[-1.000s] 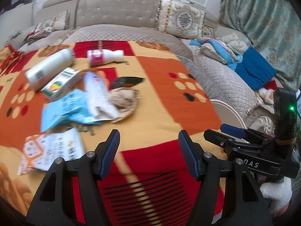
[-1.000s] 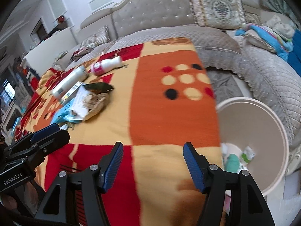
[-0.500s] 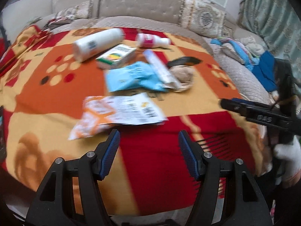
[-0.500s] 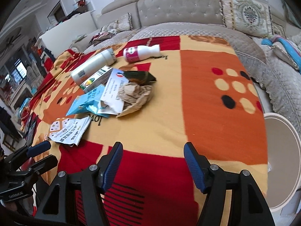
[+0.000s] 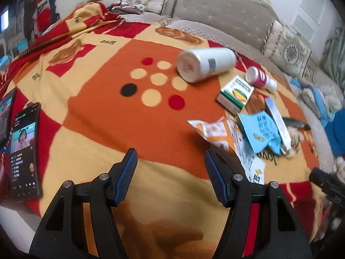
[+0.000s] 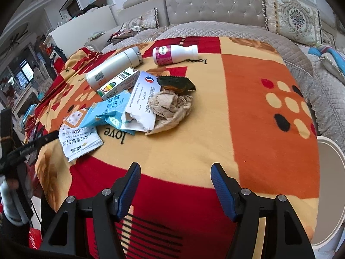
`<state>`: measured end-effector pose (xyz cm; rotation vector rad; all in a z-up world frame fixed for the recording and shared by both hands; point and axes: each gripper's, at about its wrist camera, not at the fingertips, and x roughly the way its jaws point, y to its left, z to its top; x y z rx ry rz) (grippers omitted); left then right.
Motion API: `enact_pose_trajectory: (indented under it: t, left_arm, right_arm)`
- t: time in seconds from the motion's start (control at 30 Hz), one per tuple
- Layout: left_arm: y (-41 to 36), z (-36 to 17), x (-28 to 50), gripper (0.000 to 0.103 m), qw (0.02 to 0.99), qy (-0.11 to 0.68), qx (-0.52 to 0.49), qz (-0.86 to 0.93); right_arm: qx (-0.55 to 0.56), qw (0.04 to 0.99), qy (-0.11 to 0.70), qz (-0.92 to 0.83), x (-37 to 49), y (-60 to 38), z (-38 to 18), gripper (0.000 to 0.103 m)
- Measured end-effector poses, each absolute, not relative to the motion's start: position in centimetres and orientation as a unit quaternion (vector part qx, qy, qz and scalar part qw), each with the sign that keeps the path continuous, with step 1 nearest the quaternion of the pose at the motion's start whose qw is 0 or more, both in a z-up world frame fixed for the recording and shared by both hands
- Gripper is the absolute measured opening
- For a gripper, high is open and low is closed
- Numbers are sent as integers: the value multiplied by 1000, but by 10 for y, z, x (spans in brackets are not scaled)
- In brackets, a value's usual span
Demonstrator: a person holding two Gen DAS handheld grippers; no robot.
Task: Collect trash
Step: 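Grasp the printed snack bag with the left gripper while the right gripper grasps the dark green pouch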
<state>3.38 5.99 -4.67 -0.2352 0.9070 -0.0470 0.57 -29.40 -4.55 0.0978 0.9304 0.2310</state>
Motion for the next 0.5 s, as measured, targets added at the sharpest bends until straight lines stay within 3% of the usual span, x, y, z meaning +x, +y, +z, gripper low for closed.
enact_pose_trajectory:
  t: [0.27, 0.37, 0.5]
  left_arm:
    - [43, -28, 11, 63, 884, 437, -138, -93]
    - [30, -28, 9, 66, 876, 444, -149, -116]
    - [14, -36, 18, 66, 868, 459, -148, -123]
  right_arm:
    - [57, 896, 427, 109, 37, -292, -22, 66]
    - [66, 897, 421, 116, 56, -289, -6, 78]
    - [49, 892, 435, 110, 93, -281, 8, 79]
